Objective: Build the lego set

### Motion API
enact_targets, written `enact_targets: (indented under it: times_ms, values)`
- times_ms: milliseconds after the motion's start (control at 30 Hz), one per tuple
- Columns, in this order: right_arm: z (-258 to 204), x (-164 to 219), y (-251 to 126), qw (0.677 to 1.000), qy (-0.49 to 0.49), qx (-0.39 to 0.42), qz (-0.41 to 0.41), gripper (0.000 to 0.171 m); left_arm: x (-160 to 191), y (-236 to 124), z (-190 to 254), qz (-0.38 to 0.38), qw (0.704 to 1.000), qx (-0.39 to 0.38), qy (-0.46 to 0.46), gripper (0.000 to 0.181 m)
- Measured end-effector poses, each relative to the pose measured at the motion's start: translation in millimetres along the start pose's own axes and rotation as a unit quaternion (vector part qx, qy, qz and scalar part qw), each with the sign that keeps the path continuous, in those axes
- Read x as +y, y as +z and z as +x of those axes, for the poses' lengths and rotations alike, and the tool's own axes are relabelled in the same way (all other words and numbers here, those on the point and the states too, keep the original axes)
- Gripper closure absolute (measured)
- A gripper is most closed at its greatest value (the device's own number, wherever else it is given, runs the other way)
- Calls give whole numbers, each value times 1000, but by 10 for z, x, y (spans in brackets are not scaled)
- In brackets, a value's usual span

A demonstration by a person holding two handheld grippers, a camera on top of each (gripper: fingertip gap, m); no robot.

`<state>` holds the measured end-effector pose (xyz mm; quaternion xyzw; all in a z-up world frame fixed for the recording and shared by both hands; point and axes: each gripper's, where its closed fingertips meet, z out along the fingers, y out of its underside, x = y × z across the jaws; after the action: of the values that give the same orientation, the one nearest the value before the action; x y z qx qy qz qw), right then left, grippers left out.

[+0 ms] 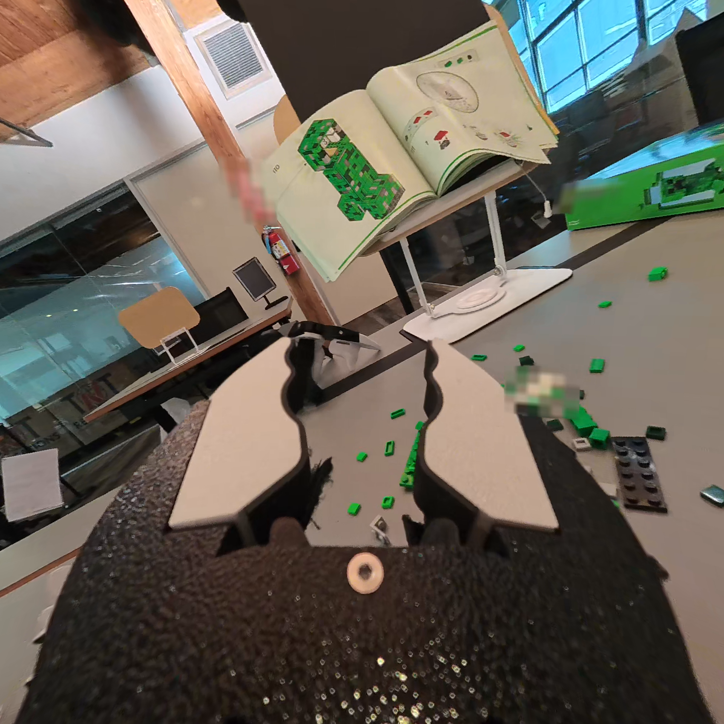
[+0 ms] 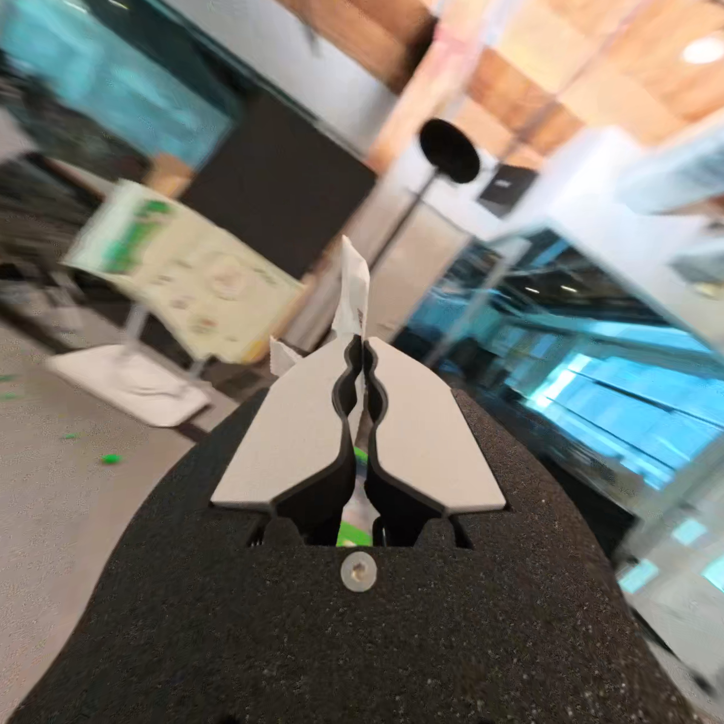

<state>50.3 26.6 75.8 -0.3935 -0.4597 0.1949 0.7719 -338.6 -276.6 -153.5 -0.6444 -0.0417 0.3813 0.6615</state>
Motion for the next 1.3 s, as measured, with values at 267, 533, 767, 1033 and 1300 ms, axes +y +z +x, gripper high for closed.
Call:
enact_targets:
  times_ms: [267,533,767,1033,1300]
  values:
    - [2504,2716,-1008,926,24,266,-267,171,59,-50,-219,14,998,-60,-29,122]
    - [2479,3852,-625,905,71,93,-410,171,161,-101,-381,-7,991,-133,13,129]
    - [2277,4004,-442,857,182,8,-482,119,180,-72,-328,-23,989,-136,49,130]
    - [2449,2267,-486,950,150,191,-194,121,111,-53,-232,-2,993,-110,48,132]
    - [-636,957,-142,959,265,-88,57,127,-48,-109,-172,42,996,-83,20,133]
